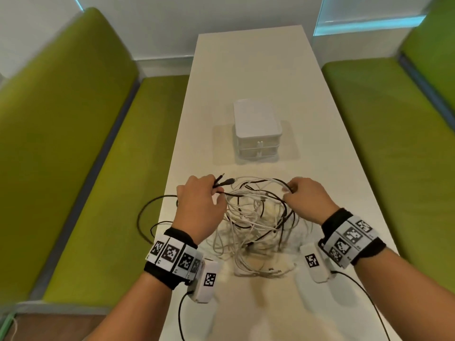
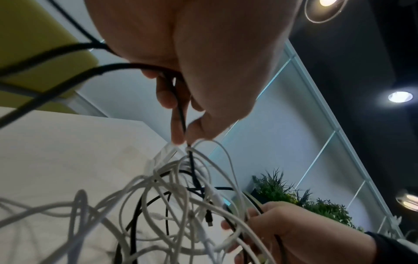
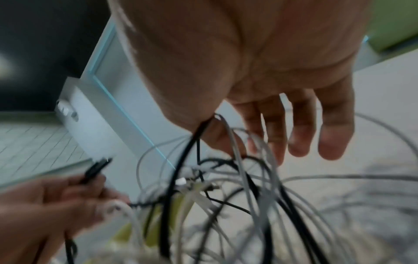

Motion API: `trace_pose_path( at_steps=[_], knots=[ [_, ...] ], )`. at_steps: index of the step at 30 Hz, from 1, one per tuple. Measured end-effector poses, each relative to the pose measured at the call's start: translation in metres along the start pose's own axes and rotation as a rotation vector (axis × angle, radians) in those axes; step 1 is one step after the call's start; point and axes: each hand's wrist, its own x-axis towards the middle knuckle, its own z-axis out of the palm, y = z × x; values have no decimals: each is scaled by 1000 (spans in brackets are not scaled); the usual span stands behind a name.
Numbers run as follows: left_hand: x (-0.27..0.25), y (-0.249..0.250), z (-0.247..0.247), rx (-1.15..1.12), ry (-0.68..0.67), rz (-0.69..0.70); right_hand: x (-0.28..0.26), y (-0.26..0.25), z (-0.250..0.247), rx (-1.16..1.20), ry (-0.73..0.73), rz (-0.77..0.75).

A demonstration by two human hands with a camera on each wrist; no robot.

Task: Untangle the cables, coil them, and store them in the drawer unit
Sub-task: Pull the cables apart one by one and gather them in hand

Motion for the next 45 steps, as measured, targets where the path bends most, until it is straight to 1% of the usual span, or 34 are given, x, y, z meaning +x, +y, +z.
trace_pose_path(
  at_steps=[1, 2, 3, 4, 7, 9, 10, 11, 12, 14, 15, 16, 18, 20, 22, 25, 28, 30, 31, 33, 36, 37, 38, 39, 40, 42, 43, 44, 45],
  knots=[
    [0, 0, 1, 11, -46, 1, -1, 1, -4, 53, -19, 6],
    [0, 1, 2, 9, -81, 0, -3, 0, -7, 149, -37, -22],
    [1, 2, 2, 2, -95, 1, -5, -1, -10, 219, -15, -73],
    [2, 2, 2, -6, -97, 7, -7, -3, -11, 230, 39, -171],
    [4, 5, 0, -71, -94, 41, -23, -17, -9, 119, 194, -561],
    [3, 12, -1, -141, -94, 61, -34, -30, -8, 138, 286, -766],
    [3, 17, -2, -175, -100, 68, -37, -35, -7, 165, 291, -841],
    [2, 20, -4, -224, -112, 66, -37, -37, -5, 176, 235, -877],
    [1, 23, -6, -293, -126, 60, -37, -39, -3, 170, 136, -866],
    [0, 25, -10, -443, -143, 47, -28, -35, 3, 78, -85, -738],
    [0, 23, -11, -479, -144, 46, -23, -31, 6, 11, -149, -661],
    [0, 22, -13, -485, -136, 47, -19, -26, 7, -64, -165, -608],
    [-2, 16, -14, -483, -108, 33, -15, -19, 9, -245, -137, -565],
    [-3, 13, -14, -465, -85, 28, -16, -15, 11, -349, -116, -509],
    [-4, 10, -11, -328, -83, 80, -17, -13, 15, -381, -93, -493],
    [-8, 14, -6, -73, -187, 155, -17, -12, 16, -250, -111, -467],
    [-11, 22, -5, 57, -270, 174, -18, -12, 10, -12, -216, -432],
    [-10, 24, -7, 8, -310, 152, -20, -10, 5, 111, -244, -433],
    [-9, 24, -9, -39, -320, 131, -18, -6, 4, 120, -218, -432],
    [-5, 21, -13, -97, -308, 89, -15, 0, 1, 170, -122, -377],
    [-2, 10, -17, -126, -244, 48, -12, 3, -3, 459, 2, -218],
    [-1, 6, -18, -131, -214, 36, -12, 3, -6, 530, 62, -186],
    [-1, 2, -18, -147, -194, 17, -13, 4, -11, 545, 94, -185],
    [-1, 0, -19, -180, -176, -2, -12, 4, -15, 541, 94, -209],
    [0, -1, -19, -218, -160, -18, -12, 4, -18, 503, 64, -247],
    [-3, 2, -19, -294, -130, -25, -13, 4, -19, 367, -11, -318],
    [-4, 5, -18, -320, -119, -14, -14, 4, -18, 291, -24, -341],
    [-5, 9, -17, -333, -117, 3, -16, 3, -16, 204, -10, -372],
    [-7, 12, -15, -336, -126, 18, -19, 0, -15, 174, 5, -418]
  ],
)
